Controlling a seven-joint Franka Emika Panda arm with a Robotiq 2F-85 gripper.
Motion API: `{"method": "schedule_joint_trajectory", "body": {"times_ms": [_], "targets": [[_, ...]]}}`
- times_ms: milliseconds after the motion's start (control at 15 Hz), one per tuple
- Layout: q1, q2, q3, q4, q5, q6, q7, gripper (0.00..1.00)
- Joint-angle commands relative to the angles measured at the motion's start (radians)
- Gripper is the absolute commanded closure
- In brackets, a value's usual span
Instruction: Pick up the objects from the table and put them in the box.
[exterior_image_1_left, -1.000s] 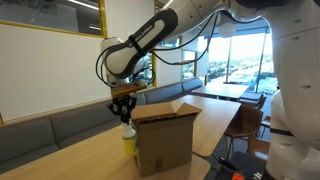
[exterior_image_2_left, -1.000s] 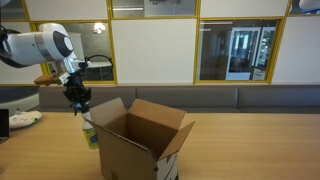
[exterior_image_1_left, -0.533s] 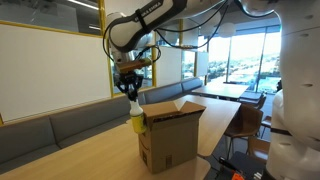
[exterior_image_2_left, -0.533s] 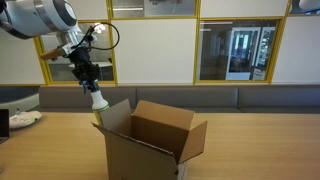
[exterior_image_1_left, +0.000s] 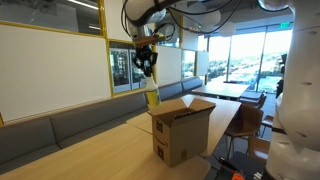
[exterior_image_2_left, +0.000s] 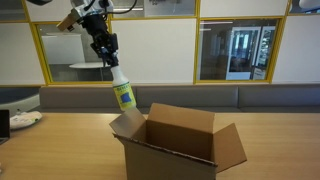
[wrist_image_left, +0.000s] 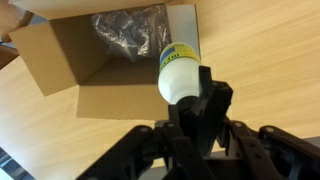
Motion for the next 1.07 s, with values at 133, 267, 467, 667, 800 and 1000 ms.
{"method": "schedule_joint_trajectory", "body": {"times_ms": [133, 267, 467, 667, 800, 1000], "targets": [[-0.1, -0.061, -0.016, 0.069, -0.078, -0.075, -0.036, 0.82], [-0.138, -0.091, -0.034, 0.032, -0.081, -0.056, -0.048, 0.82], [-0.192, -0.129, -0.071, -0.051, -0.052, 0.016, -0.076, 0.82], [-0.227, -0.148, -0.097, -0.171, -0.028, 0.118, -0.096, 0.82], [-0.24, -0.152, -0.106, -0.274, -0.015, 0.216, -0.104, 0.82], [-0.255, -0.141, -0.118, -0.405, 0.018, 0.351, -0.119, 0.82]]}}
